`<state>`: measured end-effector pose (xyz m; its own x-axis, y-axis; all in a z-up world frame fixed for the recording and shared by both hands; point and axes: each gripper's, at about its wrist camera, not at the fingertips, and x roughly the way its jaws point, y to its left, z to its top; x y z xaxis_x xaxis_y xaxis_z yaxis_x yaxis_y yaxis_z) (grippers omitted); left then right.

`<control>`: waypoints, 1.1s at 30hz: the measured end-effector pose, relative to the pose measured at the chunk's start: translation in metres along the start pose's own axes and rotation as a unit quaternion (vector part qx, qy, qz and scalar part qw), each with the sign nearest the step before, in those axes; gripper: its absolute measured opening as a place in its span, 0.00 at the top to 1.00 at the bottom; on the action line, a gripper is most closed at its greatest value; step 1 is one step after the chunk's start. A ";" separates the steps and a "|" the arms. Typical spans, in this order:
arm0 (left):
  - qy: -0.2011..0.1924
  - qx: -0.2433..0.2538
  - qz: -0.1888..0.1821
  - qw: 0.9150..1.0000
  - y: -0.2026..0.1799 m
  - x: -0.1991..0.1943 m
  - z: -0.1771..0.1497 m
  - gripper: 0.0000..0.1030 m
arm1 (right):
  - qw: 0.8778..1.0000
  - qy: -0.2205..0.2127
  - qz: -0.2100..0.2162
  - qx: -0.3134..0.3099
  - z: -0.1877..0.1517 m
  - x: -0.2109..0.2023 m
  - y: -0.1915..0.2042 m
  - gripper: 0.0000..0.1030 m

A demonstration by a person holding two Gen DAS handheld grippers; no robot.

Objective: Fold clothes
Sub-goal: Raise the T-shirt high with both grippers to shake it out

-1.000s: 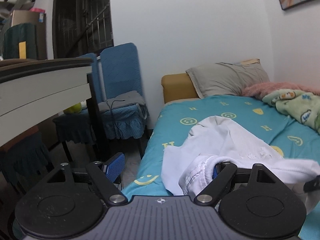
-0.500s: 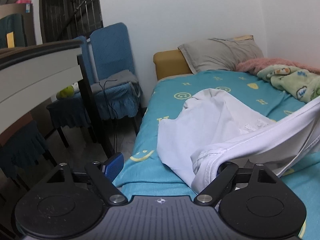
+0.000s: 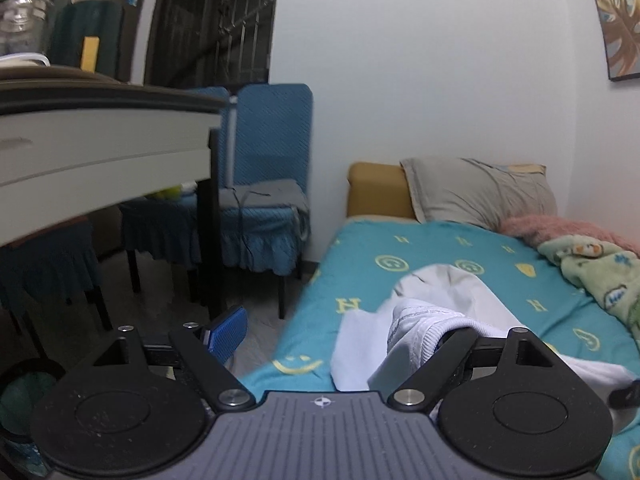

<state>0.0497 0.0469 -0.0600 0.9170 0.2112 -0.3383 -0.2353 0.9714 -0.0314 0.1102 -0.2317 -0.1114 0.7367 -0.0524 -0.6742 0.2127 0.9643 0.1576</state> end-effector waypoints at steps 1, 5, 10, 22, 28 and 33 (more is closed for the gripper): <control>-0.004 -0.006 0.001 1.000 0.001 -0.003 0.004 0.17 | 1.000 -0.024 -0.001 0.006 0.004 -0.009 0.000 0.02; -0.064 -0.017 -0.006 0.998 -0.002 -0.026 0.036 0.17 | 0.992 -0.127 -0.020 0.004 0.035 -0.062 -0.001 0.02; -0.129 -0.029 -0.008 0.991 -0.016 -0.066 0.105 0.17 | 0.971 -0.239 -0.010 0.020 0.083 -0.146 -0.003 0.02; -0.291 -0.091 -0.059 0.951 -0.003 -0.239 0.344 0.17 | 0.899 -0.435 0.044 -0.006 0.206 -0.418 0.012 0.02; -0.314 -0.095 -0.091 0.940 -0.002 -0.322 0.414 0.14 | 0.876 -0.480 0.048 -0.013 0.233 -0.529 0.005 0.02; -0.284 -0.084 -0.103 0.950 -0.011 -0.328 0.422 0.14 | 0.883 -0.468 0.037 -0.025 0.235 -0.537 -0.006 0.02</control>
<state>-0.1122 0.0133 0.4484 0.9636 0.0893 0.2518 -0.0363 0.9775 -0.2078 -0.1359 -0.2706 0.4186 0.9598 -0.1588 0.2317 0.1315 0.9829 0.1289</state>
